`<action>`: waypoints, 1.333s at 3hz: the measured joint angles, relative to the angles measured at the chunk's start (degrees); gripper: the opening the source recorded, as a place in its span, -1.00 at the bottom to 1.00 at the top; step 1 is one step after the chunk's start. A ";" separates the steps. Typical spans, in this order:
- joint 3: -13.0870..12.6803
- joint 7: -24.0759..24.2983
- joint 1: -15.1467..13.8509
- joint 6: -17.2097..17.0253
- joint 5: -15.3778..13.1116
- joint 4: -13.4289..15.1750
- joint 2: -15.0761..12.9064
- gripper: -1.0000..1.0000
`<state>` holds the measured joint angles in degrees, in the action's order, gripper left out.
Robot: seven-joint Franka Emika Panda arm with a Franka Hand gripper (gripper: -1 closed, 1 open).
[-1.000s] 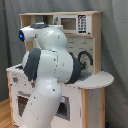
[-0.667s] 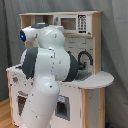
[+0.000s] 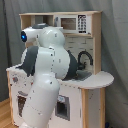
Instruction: Play with the kitchen
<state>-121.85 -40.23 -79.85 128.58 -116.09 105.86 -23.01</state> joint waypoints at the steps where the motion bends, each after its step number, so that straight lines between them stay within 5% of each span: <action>1: 4.16 0.00 4.82 0.10 0.00 -1.93 0.10 1.00; 3: 11.50 -0.27 13.94 0.10 0.00 -5.66 0.07 1.00; 4: 12.89 -0.67 15.52 0.09 -0.01 -6.38 0.06 1.00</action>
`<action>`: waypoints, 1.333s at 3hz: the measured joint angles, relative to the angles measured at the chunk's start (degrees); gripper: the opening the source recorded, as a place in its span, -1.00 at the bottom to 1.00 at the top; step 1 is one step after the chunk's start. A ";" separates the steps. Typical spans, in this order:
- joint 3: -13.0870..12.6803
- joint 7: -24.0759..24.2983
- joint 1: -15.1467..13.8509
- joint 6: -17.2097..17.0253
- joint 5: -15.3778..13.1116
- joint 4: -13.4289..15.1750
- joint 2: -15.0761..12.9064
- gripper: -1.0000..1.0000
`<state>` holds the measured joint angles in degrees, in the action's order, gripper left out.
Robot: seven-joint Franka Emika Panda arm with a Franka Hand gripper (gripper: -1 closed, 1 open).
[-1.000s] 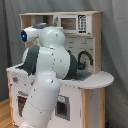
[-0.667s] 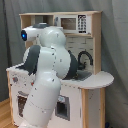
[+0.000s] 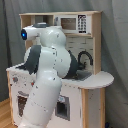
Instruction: Play with the kitchen
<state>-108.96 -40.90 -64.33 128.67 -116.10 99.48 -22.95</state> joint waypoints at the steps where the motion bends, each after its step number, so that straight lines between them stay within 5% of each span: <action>1: 0.04 -0.03 0.04 0.00 0.00 -0.02 0.00 -1.00; 2: 0.15 -1.19 0.04 -0.06 -0.01 -0.12 -0.21 -1.00; 3: 0.15 -1.19 0.08 -0.06 -0.01 -0.12 -0.20 1.00; 4: -2.98 -3.22 -1.02 -0.09 -0.01 0.54 -4.23 1.00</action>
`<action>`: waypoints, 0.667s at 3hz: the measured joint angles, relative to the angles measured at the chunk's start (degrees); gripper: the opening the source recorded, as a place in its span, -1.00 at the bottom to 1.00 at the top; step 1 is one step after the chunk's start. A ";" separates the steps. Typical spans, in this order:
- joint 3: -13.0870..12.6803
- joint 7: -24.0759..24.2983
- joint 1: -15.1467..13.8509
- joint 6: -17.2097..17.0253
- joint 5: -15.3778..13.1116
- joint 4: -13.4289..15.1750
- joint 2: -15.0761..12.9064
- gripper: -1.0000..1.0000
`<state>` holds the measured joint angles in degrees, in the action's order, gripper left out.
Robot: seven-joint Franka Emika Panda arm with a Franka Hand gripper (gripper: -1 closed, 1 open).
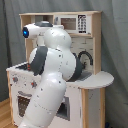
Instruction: Play with the kitchen
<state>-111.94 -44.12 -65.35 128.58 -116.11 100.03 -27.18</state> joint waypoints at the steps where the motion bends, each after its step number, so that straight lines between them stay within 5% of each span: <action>1: -1.87 -1.79 -1.40 -0.05 0.00 1.87 -1.21 1.00; 2: -1.90 -1.82 -1.43 -0.05 0.00 1.87 -1.21 -1.00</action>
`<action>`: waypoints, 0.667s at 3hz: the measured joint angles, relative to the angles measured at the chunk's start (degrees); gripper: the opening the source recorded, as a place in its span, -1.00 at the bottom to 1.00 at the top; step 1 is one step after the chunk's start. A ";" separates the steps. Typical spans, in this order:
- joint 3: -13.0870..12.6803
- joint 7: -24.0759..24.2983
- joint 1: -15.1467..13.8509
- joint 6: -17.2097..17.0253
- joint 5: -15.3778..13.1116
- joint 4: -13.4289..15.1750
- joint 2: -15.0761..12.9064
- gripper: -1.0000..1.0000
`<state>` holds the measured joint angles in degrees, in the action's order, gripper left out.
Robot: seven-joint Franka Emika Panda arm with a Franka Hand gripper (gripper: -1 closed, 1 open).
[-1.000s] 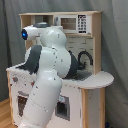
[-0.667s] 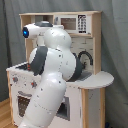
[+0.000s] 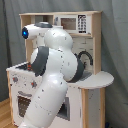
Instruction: Play with the kitchen
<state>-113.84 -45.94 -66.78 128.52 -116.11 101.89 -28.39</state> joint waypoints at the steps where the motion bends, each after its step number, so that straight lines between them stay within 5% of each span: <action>1: -0.94 -1.19 -1.32 -0.07 0.00 0.43 -0.68 -1.00; 2: -5.02 -1.55 -5.05 -0.47 0.02 2.98 -1.47 -1.00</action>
<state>-118.86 -47.49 -71.83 128.06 -116.09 104.87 -29.86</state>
